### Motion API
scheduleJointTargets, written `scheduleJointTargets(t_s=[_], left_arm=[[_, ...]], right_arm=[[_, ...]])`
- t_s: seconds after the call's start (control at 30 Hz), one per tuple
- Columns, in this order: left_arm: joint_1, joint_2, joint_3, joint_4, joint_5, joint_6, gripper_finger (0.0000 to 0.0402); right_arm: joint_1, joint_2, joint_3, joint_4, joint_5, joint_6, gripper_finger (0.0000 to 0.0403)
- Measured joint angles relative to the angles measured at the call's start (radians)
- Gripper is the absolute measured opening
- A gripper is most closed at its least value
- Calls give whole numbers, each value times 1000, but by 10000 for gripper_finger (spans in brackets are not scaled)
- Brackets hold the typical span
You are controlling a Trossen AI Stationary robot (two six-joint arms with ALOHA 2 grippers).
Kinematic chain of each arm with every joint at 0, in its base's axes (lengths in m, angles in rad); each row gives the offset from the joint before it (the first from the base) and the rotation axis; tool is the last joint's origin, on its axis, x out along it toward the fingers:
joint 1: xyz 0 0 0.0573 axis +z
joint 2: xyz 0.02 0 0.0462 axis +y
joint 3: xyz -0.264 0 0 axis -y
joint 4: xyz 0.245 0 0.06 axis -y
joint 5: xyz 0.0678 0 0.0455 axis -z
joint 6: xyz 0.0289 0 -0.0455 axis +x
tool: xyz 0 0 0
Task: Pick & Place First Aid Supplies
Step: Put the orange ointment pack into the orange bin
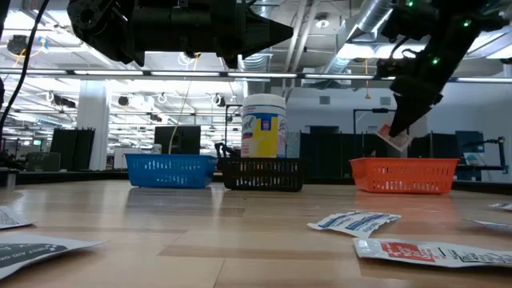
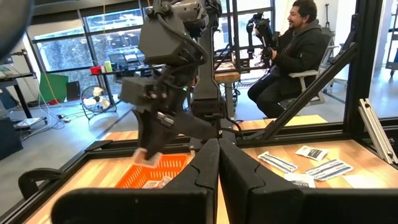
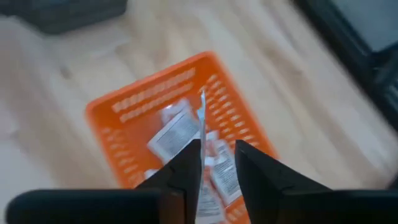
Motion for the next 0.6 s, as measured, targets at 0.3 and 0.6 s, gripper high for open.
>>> scheduleJointTargets(t_s=[0.3, 0.6], left_arm=[[0, 7, 0, -4, 0, 0, 11], [29, 128, 53, -2, 2, 0, 11]], right_arm=[[56, 39, 0, 207, -84, -135, 131], [12, 58, 0, 88, -33, -91, 133]])
